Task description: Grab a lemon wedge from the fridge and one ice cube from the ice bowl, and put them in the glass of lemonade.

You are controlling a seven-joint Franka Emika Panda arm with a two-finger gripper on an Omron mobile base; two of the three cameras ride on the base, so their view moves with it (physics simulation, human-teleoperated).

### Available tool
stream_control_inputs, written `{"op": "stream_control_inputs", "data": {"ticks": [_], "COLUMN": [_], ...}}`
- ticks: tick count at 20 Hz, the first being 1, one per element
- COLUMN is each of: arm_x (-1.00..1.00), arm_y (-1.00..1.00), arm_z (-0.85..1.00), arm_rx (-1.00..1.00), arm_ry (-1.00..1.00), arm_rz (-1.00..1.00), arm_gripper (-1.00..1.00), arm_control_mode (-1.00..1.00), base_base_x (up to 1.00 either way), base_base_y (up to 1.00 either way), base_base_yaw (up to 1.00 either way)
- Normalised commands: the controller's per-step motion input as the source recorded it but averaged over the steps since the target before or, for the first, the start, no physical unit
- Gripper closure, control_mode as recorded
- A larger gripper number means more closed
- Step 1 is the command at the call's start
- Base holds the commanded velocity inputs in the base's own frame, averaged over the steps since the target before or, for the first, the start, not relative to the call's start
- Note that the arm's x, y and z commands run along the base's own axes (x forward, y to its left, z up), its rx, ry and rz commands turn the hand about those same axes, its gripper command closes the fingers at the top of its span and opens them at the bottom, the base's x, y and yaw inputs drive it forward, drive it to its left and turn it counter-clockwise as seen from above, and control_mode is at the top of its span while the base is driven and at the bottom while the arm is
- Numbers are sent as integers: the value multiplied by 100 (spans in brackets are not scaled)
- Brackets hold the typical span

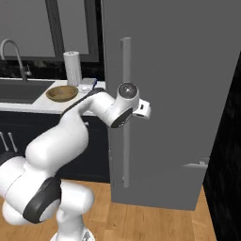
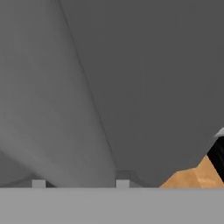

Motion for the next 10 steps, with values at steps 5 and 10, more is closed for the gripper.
{"op": "stream_control_inputs", "data": {"ticks": [5,10], "arm_x": [-100,-96], "arm_y": [-97,-42], "arm_z": [3,25], "arm_rx": [0,0], "arm_ry": [3,0], "arm_rz": [0,0], "arm_gripper": [-100,-100], "arm_control_mode": [-100,-100], "base_base_x": [0,0], "base_base_y": [0,0], "base_base_yaw": [0,0]}}
